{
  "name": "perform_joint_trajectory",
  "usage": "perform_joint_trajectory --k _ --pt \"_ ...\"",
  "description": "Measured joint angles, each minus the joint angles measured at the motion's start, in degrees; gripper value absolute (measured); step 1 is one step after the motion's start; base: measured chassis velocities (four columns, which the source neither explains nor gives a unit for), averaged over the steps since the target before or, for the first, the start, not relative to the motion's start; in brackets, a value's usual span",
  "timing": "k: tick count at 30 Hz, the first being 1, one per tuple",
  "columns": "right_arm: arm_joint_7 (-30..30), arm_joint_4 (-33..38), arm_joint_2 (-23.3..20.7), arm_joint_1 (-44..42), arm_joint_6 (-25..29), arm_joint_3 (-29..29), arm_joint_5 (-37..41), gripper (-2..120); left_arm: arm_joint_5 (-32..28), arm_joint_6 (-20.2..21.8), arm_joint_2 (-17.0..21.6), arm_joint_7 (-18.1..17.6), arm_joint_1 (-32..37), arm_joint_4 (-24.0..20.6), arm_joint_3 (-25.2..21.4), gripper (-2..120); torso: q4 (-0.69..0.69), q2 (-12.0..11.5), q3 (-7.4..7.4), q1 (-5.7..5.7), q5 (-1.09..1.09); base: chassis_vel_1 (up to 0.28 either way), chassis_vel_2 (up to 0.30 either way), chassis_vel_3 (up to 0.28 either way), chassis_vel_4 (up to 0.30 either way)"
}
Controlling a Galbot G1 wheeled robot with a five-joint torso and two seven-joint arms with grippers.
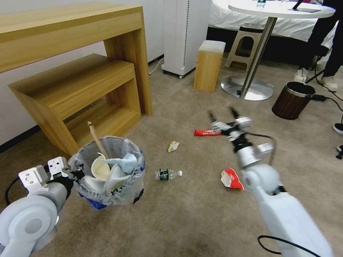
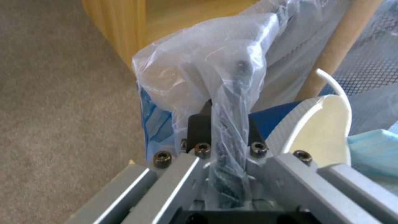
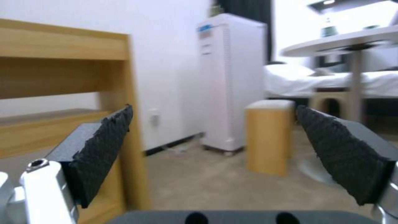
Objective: Pick up the trash bin and place the garbage on the floor into it.
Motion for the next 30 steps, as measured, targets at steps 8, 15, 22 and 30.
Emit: perform_joint_trajectory --k 8,15,22,30 --pt "1.13 4.85 2.27 -8.33 -1.17 9.14 -0.82 100 -0.5 0.18 -0.19 -0.21 0.15 -0.63 -2.78 1 0.0 0.0 -0.01 0.0 -0.01 0.0 0.0 0.0 0.0" --pt "1.03 5.73 5.41 -14.84 1.26 13.67 -1.01 100 -1.28 0.41 -0.12 0.27 0.96 -1.89 -4.14 1 0.0 0.0 -0.01 0.0 -0.01 0.0 0.0 0.0 0.0" --pt "0.49 5.49 6.72 -15.79 2.63 13.47 -1.45 100 -1.28 0.48 -0.51 0.91 1.28 -2.39 -4.02 1 0.0 0.0 -0.01 0.0 -0.02 -0.008 0.004 0.003 -0.005" --pt "0.11 4.58 7.49 -14.67 3.02 11.67 -2.17 100 -1.26 0.51 -0.53 1.71 1.9 -2.54 -4.44 1 0.0 0.0 0.0 -0.01 -0.02 -0.11 0.093 0.094 -0.099"
